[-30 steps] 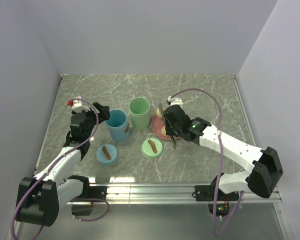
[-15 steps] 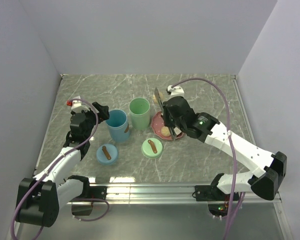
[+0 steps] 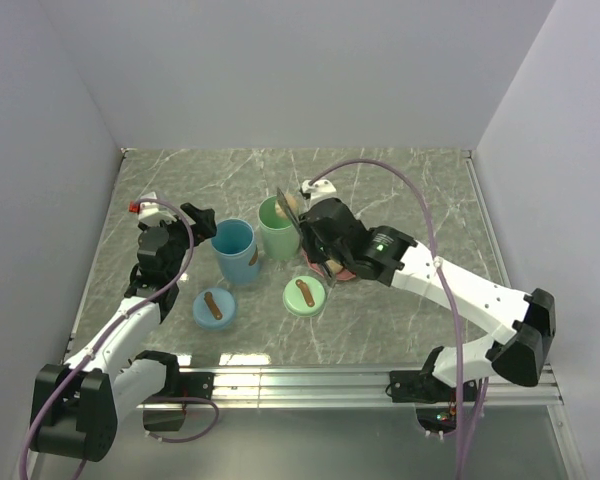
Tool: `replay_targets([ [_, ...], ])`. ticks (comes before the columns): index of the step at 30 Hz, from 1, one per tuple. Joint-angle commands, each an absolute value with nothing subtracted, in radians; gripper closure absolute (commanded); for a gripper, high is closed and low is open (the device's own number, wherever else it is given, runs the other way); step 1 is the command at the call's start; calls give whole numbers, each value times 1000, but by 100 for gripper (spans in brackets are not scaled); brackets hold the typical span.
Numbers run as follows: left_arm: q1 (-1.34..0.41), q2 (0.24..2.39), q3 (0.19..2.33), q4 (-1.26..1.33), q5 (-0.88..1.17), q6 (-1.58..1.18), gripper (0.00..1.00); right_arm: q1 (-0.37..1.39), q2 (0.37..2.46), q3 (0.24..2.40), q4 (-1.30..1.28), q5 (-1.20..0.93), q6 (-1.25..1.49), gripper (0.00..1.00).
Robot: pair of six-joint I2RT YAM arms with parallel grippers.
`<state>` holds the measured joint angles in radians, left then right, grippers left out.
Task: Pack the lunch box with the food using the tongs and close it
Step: Place the food into the lunch box
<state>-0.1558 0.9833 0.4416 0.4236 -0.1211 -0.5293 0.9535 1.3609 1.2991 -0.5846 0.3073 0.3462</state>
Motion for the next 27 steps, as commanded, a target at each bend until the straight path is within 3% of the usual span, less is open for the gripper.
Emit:
replay_targets([
  [1,-152,966,472,448,-124,-545,1,962,1388,1368,-546,305,325,96],
  [8,-152,974,472,454,-121,-543,1,963,1411,1396,-546,314,311,89],
  [21,-152,982,476,453,-118,-543,0,963,1425,1401,-549,330,307,65],
  [27,-152,980,474,453,-120,-543,0,962,1425,1396,-545,334,308,62],
])
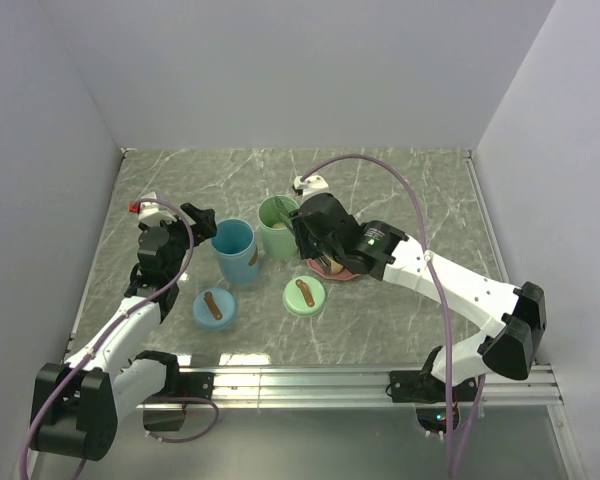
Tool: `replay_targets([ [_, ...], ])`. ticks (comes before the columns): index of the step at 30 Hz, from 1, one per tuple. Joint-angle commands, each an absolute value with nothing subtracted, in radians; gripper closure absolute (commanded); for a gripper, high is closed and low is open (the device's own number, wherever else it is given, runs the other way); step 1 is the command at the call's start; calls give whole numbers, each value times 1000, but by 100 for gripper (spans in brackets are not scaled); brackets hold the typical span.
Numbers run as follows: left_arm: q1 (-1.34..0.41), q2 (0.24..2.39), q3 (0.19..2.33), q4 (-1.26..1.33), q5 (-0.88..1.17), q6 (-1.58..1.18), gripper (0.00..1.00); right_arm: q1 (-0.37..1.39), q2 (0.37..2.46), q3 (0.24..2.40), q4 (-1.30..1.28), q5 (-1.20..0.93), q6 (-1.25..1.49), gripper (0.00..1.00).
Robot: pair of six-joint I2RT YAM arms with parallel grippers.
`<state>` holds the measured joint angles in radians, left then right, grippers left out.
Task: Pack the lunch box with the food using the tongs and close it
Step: Place the food into the lunch box, then pick up the food using the clamp
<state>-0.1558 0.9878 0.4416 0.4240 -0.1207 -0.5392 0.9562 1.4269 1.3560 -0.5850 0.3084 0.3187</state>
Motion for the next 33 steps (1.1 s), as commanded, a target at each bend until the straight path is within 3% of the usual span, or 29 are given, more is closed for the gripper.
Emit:
replay_targets([
  [1,-152,980,474,453,-120,-543,1,962,1424,1396,-542,334,308,62],
  [12,-152,986,477,451,-118,-543,1,962,1378,1381,-525,391,319,60],
  [25,-152,977,476,449,-117,-543,0,953,1281,1319,-561,615,391,50],
  [33,-152,980,474,453,-107,-545,0,867,1255,1206,-560,604,454,48],
])
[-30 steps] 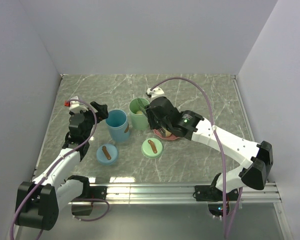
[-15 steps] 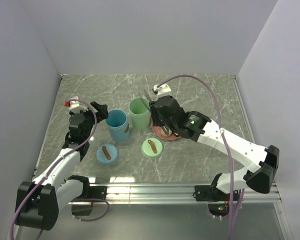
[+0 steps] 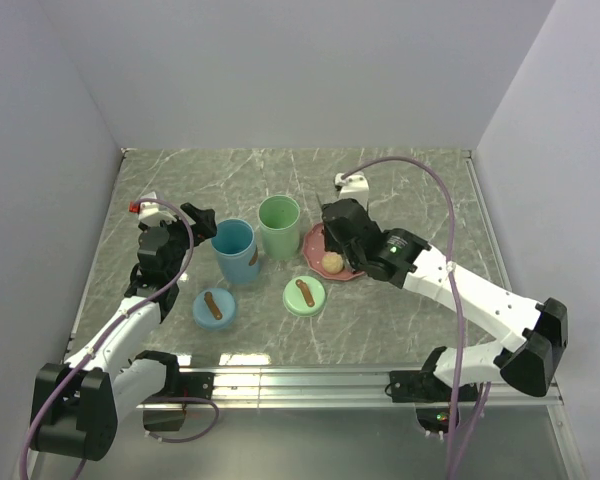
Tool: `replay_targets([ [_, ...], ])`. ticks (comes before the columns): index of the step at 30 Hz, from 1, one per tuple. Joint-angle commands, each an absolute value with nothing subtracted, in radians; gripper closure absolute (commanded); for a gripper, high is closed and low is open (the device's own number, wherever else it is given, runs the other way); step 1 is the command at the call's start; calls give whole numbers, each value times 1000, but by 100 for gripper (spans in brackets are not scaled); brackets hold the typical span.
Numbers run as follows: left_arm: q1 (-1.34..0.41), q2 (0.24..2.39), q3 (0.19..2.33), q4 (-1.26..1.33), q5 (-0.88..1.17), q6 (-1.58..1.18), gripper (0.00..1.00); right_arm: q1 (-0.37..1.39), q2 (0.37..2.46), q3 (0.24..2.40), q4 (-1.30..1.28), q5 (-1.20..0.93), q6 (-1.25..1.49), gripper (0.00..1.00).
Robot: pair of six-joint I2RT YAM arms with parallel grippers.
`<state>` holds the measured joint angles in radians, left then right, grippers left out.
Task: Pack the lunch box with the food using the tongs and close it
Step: Pick up the food using the clamp
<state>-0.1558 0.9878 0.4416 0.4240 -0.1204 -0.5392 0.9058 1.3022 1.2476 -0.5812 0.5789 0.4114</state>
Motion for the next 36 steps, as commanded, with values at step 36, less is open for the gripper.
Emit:
replay_targets([
  [36,-153,1012,479,465,-89,-549,1,640,1417,942,-273,245,376,43],
])
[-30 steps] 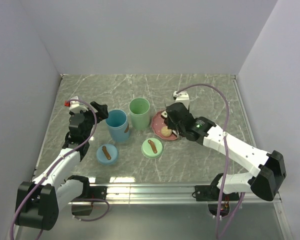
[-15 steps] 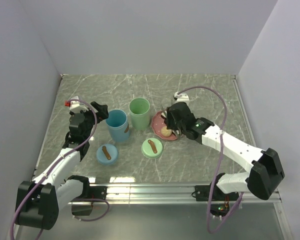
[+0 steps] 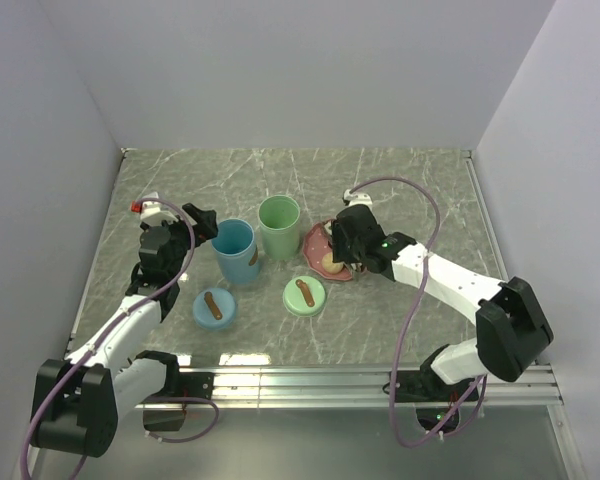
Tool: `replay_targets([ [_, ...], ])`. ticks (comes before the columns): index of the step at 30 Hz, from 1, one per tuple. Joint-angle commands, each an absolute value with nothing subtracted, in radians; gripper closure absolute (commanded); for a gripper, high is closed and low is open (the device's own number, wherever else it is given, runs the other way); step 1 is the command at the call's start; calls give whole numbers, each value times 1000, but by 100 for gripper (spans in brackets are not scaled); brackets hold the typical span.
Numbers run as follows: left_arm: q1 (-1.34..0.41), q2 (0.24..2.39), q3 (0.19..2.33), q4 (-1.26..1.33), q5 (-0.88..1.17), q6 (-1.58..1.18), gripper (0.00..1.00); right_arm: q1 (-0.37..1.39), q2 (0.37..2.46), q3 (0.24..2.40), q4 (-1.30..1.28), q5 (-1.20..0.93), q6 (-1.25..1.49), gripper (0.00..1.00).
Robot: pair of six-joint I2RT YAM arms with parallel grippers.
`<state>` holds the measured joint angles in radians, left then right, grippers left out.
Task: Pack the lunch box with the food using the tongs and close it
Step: Pick up the food using the clamp
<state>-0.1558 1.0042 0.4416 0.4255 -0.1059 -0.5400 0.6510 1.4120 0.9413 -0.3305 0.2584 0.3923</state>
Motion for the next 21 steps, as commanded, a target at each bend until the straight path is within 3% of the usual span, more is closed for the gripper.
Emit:
replay_targets([
  [1,-152,1014,480,465,-89,-551,1,638,1425,942,-272,244,376,43],
  [16,-152,1017,482,466,-87,-551,1,638,1408,920,-298,224,393,45],
  [21,-152,1016,482,463,-89,-549,0,637,1422,937,-314,227,391,58],
])
